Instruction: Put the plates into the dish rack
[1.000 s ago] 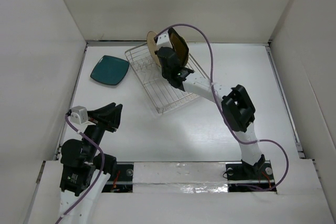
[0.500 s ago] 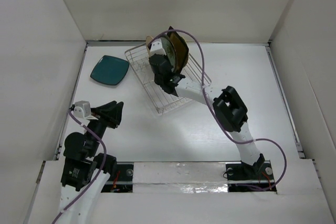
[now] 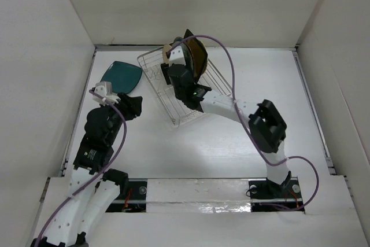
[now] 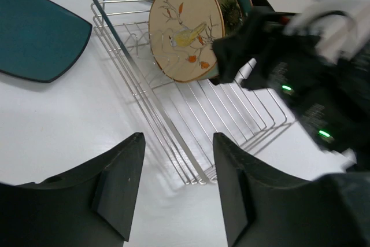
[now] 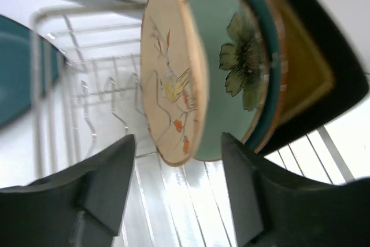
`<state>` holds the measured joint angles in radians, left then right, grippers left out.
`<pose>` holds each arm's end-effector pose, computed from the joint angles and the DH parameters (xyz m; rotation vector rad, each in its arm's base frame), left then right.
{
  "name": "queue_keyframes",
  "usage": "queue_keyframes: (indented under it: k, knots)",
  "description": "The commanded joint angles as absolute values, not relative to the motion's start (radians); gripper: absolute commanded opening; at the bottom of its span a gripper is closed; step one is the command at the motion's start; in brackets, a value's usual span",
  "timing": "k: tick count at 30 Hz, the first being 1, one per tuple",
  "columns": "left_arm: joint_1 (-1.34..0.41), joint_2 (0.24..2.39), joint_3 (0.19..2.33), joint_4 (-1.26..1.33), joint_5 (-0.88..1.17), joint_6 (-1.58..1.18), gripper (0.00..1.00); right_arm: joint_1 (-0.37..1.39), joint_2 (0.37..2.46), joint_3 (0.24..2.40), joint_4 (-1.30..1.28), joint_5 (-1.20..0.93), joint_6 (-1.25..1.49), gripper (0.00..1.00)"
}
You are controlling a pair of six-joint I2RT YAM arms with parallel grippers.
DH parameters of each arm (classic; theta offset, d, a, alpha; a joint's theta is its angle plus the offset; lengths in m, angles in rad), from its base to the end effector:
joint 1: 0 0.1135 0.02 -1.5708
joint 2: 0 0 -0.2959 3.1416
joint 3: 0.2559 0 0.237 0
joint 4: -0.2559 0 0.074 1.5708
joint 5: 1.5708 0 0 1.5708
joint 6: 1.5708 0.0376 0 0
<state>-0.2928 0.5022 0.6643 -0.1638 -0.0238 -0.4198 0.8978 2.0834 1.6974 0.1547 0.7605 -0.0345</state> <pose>0.0853 -0.0248 0.3519 -0.1203 1.5937 -0.5387 0.3311 0.3738 0.3174 -0.2762 1.7158 -0.0526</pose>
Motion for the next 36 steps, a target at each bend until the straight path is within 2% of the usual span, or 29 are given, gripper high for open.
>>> queue_keyframes:
  k: [1, 4, 7, 10, 11, 13, 16, 19, 20, 23, 28, 33, 34, 36]
  knots:
    - [-0.290, 0.639, 0.732, -0.062, -0.069, -0.439, 0.48, 0.904, 1.876, 1.642, 0.209, 0.678, 0.086, 0.69]
    - [-0.264, 0.771, 0.753, -0.006, -0.121, -0.448, 0.50, 0.904, 1.731, 1.508, 0.225, 0.592, 0.143, 0.72]
    - [-0.123, 0.869, 0.753, 0.084, -0.020, -0.527, 0.53, 0.913, 1.599, 1.356, 0.273, 0.537, 0.185, 0.72]
    - [-0.010, 0.975, 0.720, 0.182, 0.084, -0.636, 0.56, 0.913, 1.475, 1.192, 0.356, 0.502, 0.253, 0.15]
    - [0.070, 1.006, 0.692, 0.214, 0.136, -0.668, 0.57, 0.913, 1.447, 1.151, 0.388, 0.497, 0.268, 0.00]
    - [0.141, 1.121, 0.667, 0.297, 0.190, -0.772, 0.58, 0.913, 1.383, 1.056, 0.486, 0.473, 0.307, 0.00]
    - [0.195, 1.254, 0.643, 0.382, 0.226, -0.856, 0.62, 0.902, 1.358, 1.037, 0.483, 0.430, 0.325, 0.00]
    - [0.195, 1.343, 0.621, 0.449, 0.183, -0.954, 0.66, 0.878, 1.347, 1.037, 0.476, 0.411, 0.328, 0.11]
    - [0.195, 1.364, 0.612, 0.474, 0.172, -0.986, 0.67, 0.877, 1.338, 1.035, 0.476, 0.402, 0.333, 0.20]
    - [0.195, 1.452, 0.583, 0.566, 0.172, -1.089, 0.70, 0.851, 1.324, 1.022, 0.488, 0.351, 0.356, 0.33]
    - [0.195, 1.578, 0.575, 0.699, 0.161, -1.211, 0.68, 0.830, 1.292, 1.009, 0.502, 0.305, 0.374, 0.36]
    - [0.195, 1.713, 0.578, 0.848, 0.167, -1.321, 0.61, 0.821, 1.281, 1.006, 0.508, 0.281, 0.380, 0.36]
    - [0.195, 1.742, 0.581, 0.862, 0.167, -1.334, 0.56, 0.821, 1.278, 1.005, 0.512, 0.279, 0.380, 0.36]
    - [0.195, 1.764, 0.589, 0.894, 0.153, -1.370, 0.53, 0.821, 1.279, 1.003, 0.515, 0.276, 0.382, 0.36]
